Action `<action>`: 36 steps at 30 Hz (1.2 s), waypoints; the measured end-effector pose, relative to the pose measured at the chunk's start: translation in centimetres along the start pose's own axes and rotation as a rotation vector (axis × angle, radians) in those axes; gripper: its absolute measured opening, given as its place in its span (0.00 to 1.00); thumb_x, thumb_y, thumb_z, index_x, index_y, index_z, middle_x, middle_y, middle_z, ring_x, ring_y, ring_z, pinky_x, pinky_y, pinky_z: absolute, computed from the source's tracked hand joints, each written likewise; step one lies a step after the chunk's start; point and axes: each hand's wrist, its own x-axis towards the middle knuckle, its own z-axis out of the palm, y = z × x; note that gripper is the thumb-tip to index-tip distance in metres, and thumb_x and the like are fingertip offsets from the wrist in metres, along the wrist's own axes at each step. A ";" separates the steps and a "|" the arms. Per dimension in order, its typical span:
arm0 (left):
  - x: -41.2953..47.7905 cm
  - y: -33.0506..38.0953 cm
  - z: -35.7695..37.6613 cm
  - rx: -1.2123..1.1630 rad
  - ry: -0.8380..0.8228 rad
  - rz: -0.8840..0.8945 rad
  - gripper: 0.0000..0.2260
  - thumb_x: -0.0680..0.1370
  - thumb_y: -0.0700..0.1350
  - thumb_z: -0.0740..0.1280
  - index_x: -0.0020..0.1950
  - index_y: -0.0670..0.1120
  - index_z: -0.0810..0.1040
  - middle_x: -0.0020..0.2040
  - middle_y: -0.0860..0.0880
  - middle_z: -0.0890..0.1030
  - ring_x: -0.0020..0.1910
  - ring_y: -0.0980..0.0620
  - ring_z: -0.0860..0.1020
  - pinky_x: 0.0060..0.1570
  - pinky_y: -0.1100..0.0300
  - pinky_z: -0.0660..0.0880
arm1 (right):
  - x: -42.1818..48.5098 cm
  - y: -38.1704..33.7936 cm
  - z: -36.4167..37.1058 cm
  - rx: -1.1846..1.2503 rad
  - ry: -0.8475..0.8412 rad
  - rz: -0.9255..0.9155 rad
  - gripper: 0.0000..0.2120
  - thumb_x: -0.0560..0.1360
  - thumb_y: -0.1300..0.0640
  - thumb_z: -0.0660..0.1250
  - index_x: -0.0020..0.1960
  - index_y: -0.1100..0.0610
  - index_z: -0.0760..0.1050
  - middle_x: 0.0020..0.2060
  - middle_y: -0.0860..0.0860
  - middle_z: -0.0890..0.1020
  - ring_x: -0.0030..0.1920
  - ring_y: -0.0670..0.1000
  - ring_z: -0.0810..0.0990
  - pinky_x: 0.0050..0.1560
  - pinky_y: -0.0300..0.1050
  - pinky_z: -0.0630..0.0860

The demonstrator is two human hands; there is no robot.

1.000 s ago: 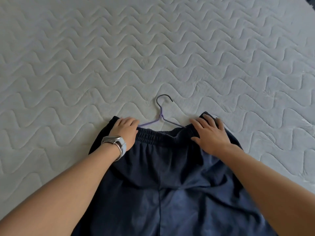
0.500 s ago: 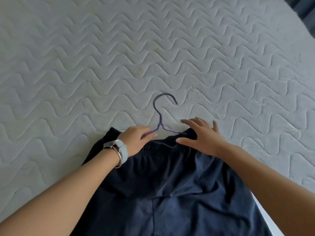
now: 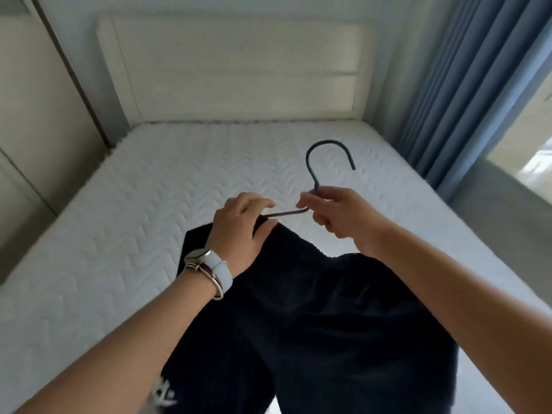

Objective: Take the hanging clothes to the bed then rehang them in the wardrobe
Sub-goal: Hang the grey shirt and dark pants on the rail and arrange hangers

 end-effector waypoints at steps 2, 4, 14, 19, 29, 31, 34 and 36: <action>0.3 2.4 -4.5 -0.037 0.071 0.014 0.20 0.73 0.54 0.57 0.56 0.45 0.77 0.55 0.44 0.78 0.53 0.43 0.77 0.52 0.55 0.70 | -2.6 -4.9 -1.7 0.111 0.045 0.009 0.09 0.77 0.49 0.62 0.41 0.50 0.77 0.28 0.48 0.69 0.24 0.44 0.60 0.21 0.33 0.55; 0.4 5.0 -8.7 -0.121 0.082 0.030 0.21 0.73 0.56 0.57 0.57 0.45 0.76 0.57 0.46 0.77 0.57 0.46 0.75 0.58 0.54 0.71 | -5.0 -9.2 -3.1 0.249 0.078 0.033 0.08 0.77 0.50 0.62 0.43 0.51 0.76 0.28 0.48 0.68 0.23 0.44 0.59 0.20 0.33 0.54; -0.9 16.4 -26.5 -0.470 -0.205 -0.070 0.19 0.70 0.61 0.66 0.50 0.48 0.79 0.47 0.55 0.80 0.46 0.61 0.77 0.52 0.67 0.71 | -14.7 -24.8 -2.9 0.877 0.091 -0.203 0.13 0.79 0.65 0.56 0.35 0.60 0.65 0.29 0.53 0.66 0.29 0.49 0.66 0.32 0.39 0.66; -2.2 17.3 -32.5 0.006 -0.047 -0.122 0.15 0.75 0.49 0.66 0.60 0.48 0.75 0.55 0.50 0.79 0.51 0.50 0.76 0.46 0.67 0.66 | -17.7 -29.1 -2.5 0.723 0.014 -0.369 0.12 0.78 0.68 0.55 0.37 0.63 0.67 0.32 0.58 0.72 0.35 0.54 0.76 0.40 0.40 0.74; -9.4 13.8 -43.0 -0.018 -0.035 -0.308 0.10 0.76 0.41 0.65 0.56 0.48 0.80 0.57 0.49 0.81 0.52 0.60 0.74 0.49 0.83 0.64 | -21.3 -32.4 0.6 -0.450 0.226 -0.754 0.08 0.73 0.52 0.67 0.37 0.54 0.75 0.34 0.52 0.74 0.40 0.51 0.70 0.38 0.40 0.64; -12.0 13.4 -45.6 -0.181 -0.153 -0.412 0.10 0.77 0.38 0.63 0.54 0.49 0.80 0.56 0.49 0.82 0.50 0.58 0.77 0.56 0.73 0.70 | -22.0 -32.3 2.9 -0.238 -0.010 -0.757 0.11 0.75 0.54 0.66 0.34 0.53 0.73 0.34 0.50 0.75 0.38 0.50 0.72 0.39 0.38 0.68; -16.3 12.3 -49.4 -0.401 -0.152 -0.540 0.14 0.78 0.35 0.59 0.49 0.50 0.82 0.47 0.54 0.84 0.43 0.60 0.81 0.45 0.72 0.77 | -24.1 -33.3 7.3 0.045 -0.288 -0.770 0.08 0.77 0.56 0.63 0.39 0.55 0.73 0.36 0.52 0.78 0.27 0.46 0.75 0.31 0.34 0.73; -19.3 11.1 -51.9 -0.465 0.006 -0.598 0.15 0.78 0.34 0.58 0.48 0.50 0.82 0.44 0.56 0.85 0.43 0.60 0.82 0.42 0.72 0.77 | -25.9 -34.9 10.5 0.081 -0.327 -0.854 0.08 0.77 0.56 0.62 0.41 0.55 0.73 0.31 0.51 0.77 0.22 0.45 0.68 0.25 0.32 0.67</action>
